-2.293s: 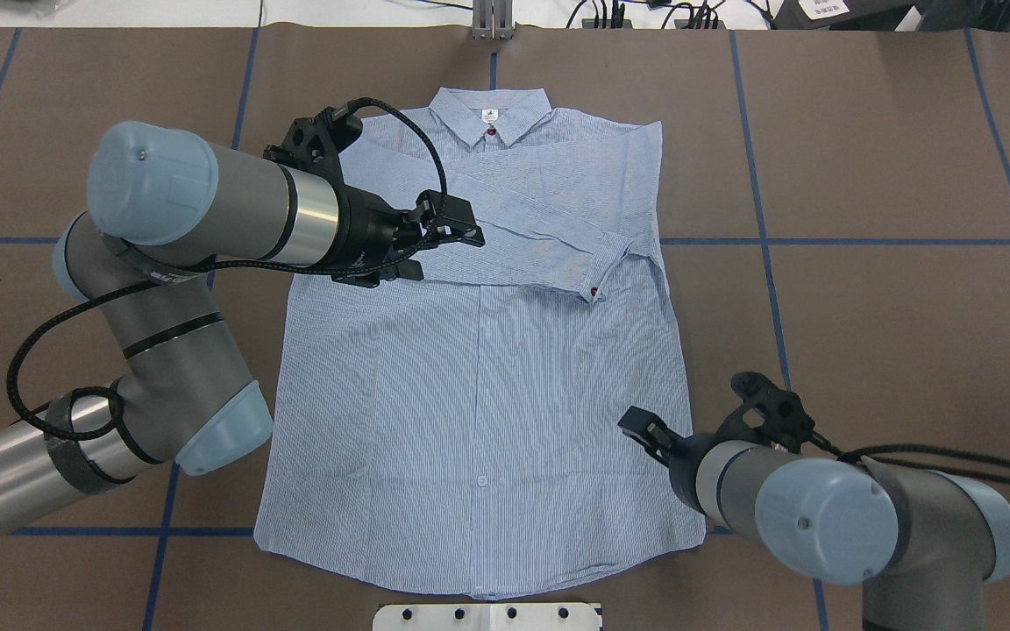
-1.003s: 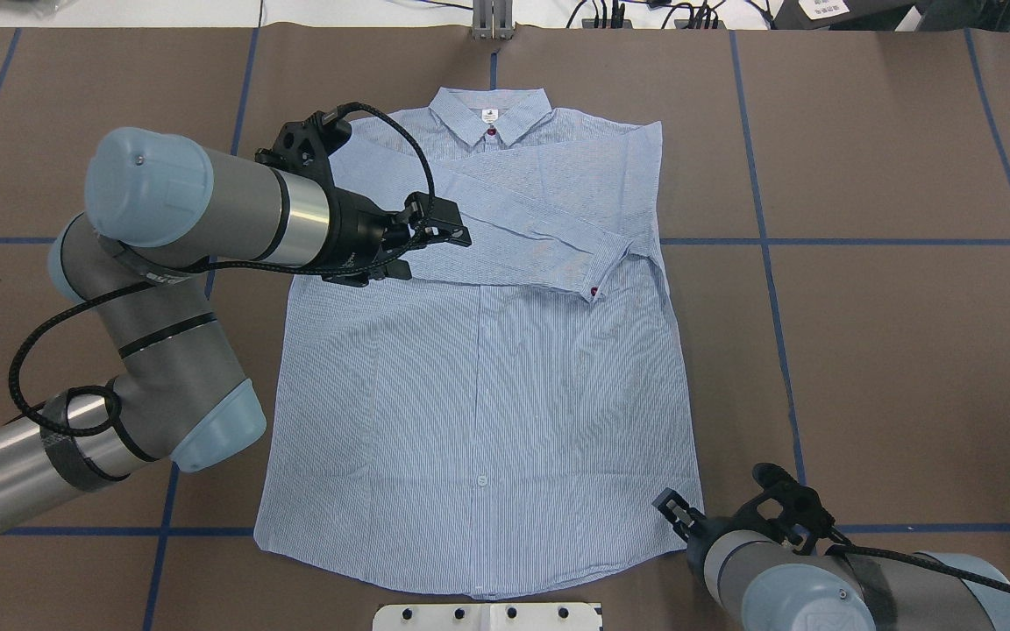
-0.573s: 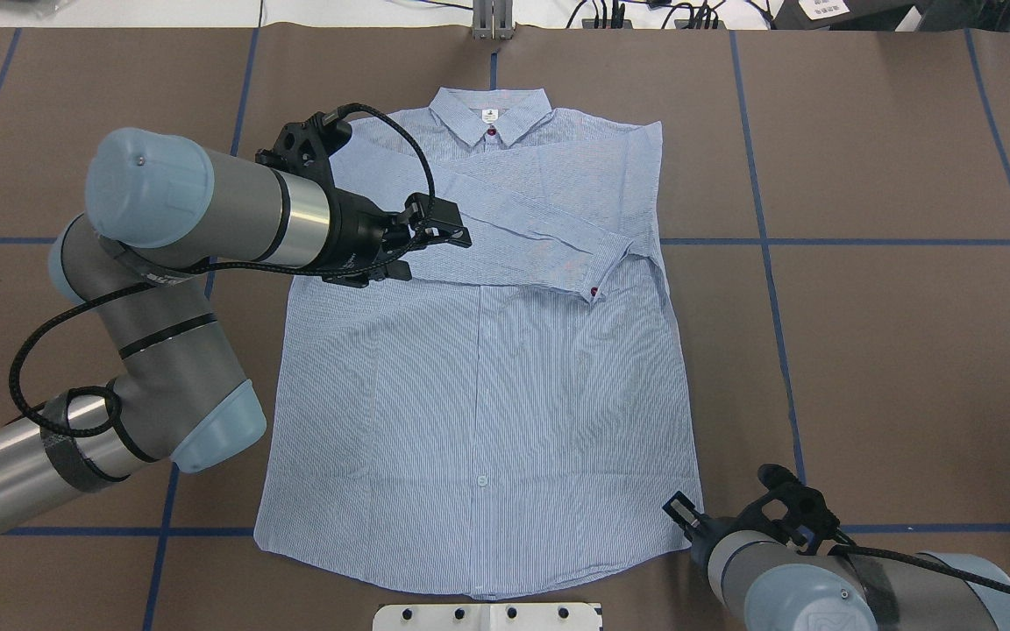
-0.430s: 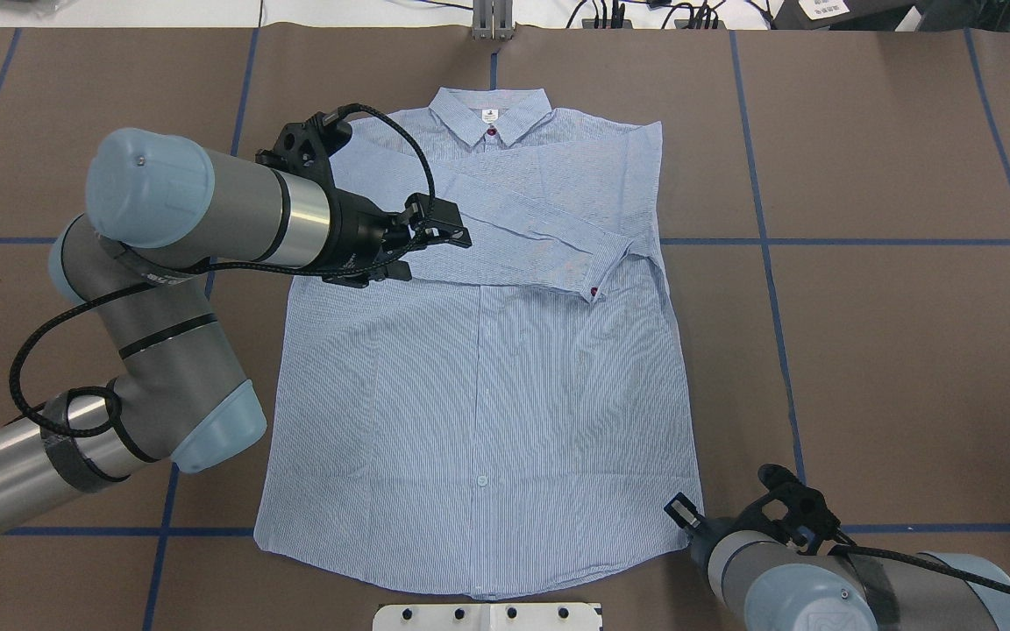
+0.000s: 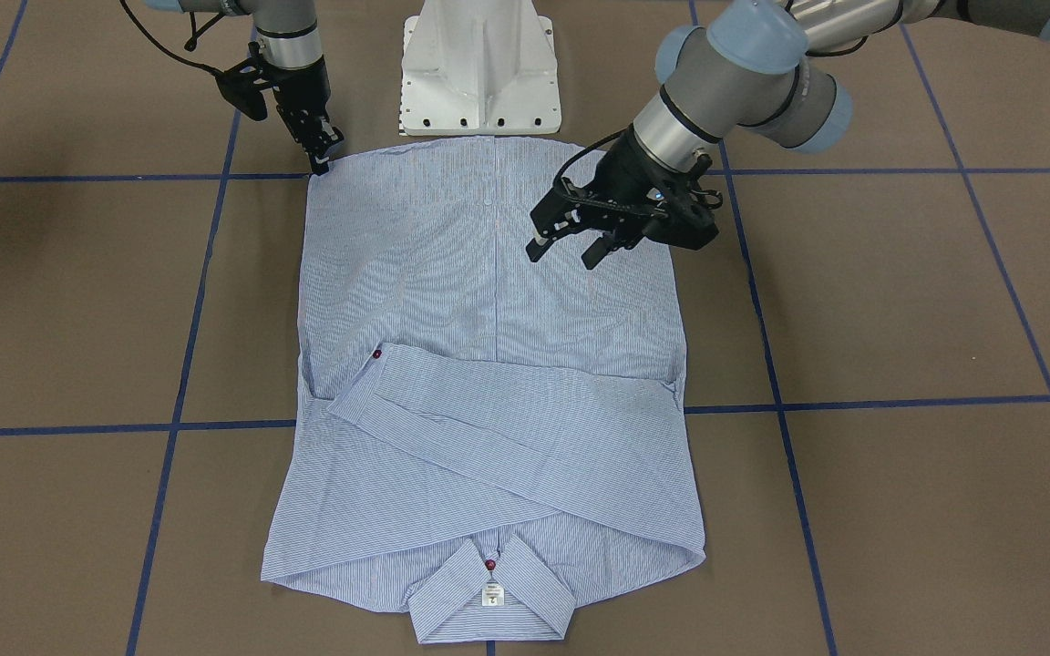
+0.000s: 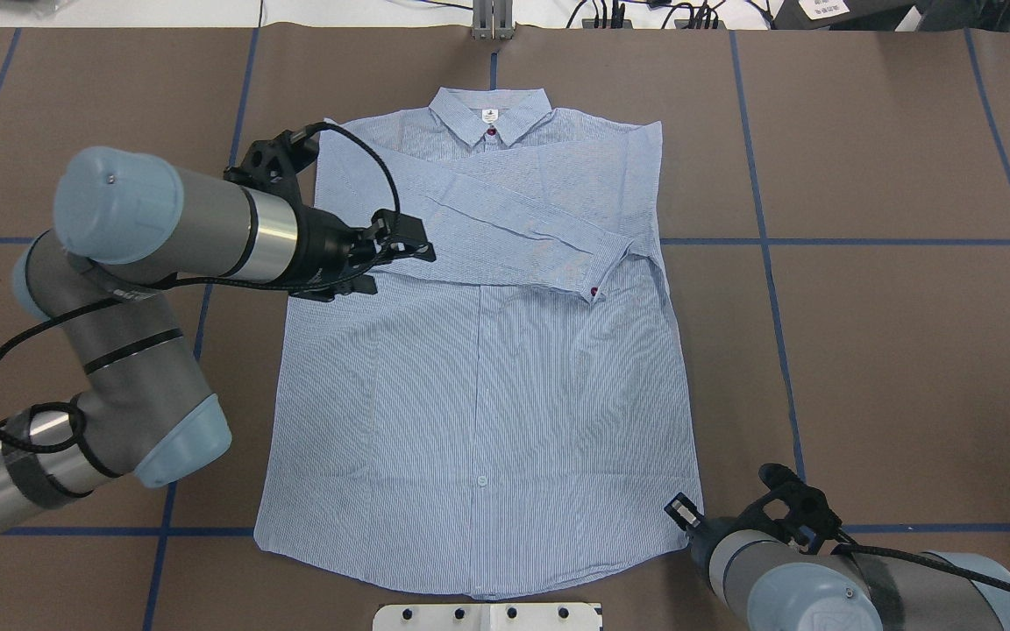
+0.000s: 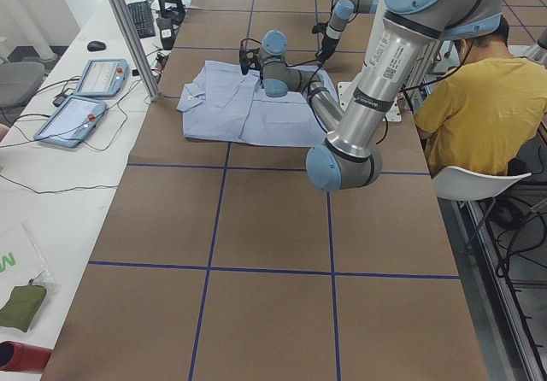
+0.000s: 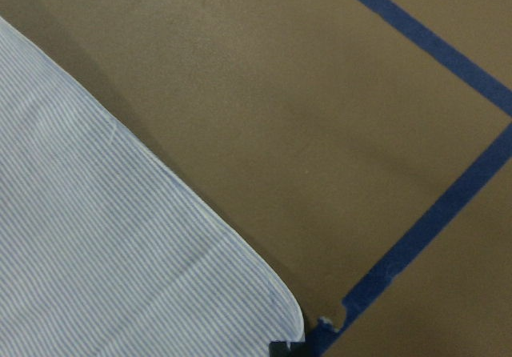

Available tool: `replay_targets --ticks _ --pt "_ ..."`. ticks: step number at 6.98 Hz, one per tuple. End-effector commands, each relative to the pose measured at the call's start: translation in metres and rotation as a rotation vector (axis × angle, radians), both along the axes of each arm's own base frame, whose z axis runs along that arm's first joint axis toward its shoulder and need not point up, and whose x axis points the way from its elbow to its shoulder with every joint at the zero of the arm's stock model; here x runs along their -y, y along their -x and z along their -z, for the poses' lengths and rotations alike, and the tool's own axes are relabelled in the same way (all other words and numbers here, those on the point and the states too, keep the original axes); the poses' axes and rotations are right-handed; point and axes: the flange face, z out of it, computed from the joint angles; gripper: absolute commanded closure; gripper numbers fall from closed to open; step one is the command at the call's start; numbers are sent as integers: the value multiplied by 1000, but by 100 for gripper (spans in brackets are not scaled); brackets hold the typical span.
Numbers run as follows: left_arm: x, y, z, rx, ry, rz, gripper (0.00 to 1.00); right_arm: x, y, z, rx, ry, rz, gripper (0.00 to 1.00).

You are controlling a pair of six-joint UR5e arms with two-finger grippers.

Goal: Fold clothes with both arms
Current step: 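Release the sleeve with the left gripper while the right gripper moves to the hem corner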

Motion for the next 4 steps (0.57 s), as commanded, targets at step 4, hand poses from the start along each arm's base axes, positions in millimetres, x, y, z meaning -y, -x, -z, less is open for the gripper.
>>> replay_targets --ticks 4 --pt "-121 18 -104 244 73 36 8 2 -31 -3 -10 2 7 100"
